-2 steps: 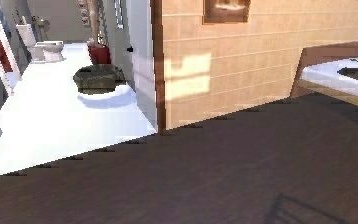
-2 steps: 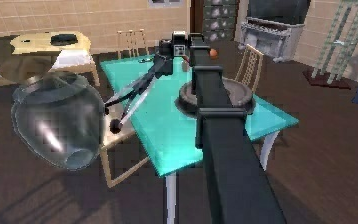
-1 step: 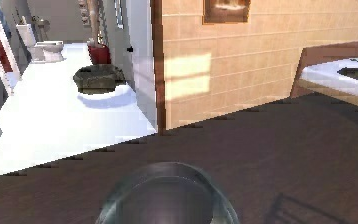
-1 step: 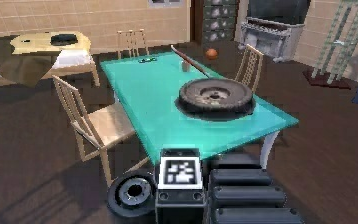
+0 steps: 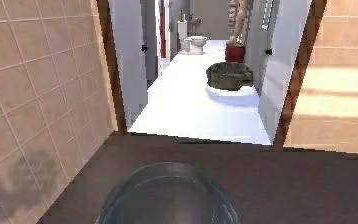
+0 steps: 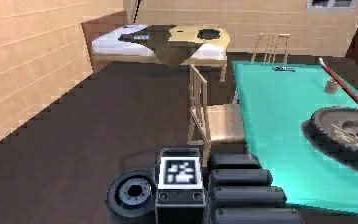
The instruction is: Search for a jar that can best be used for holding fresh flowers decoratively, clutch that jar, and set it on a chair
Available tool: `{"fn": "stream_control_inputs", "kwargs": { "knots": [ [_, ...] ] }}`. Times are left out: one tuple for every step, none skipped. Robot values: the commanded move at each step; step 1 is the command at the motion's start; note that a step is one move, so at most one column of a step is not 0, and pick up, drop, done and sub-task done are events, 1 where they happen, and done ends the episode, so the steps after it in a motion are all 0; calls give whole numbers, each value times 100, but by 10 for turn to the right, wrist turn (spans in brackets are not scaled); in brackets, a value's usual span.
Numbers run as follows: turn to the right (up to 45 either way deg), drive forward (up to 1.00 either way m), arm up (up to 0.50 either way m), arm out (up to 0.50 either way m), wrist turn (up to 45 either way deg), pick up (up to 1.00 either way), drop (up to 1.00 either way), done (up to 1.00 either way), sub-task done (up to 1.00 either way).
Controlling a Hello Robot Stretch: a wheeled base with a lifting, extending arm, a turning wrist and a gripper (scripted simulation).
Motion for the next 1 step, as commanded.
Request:
{"fn": "stream_control_inputs", "kwargs": {
  "knots": [
    [0, 100, 0, 0, 0, 0, 0, 0, 0]
  ]
}}
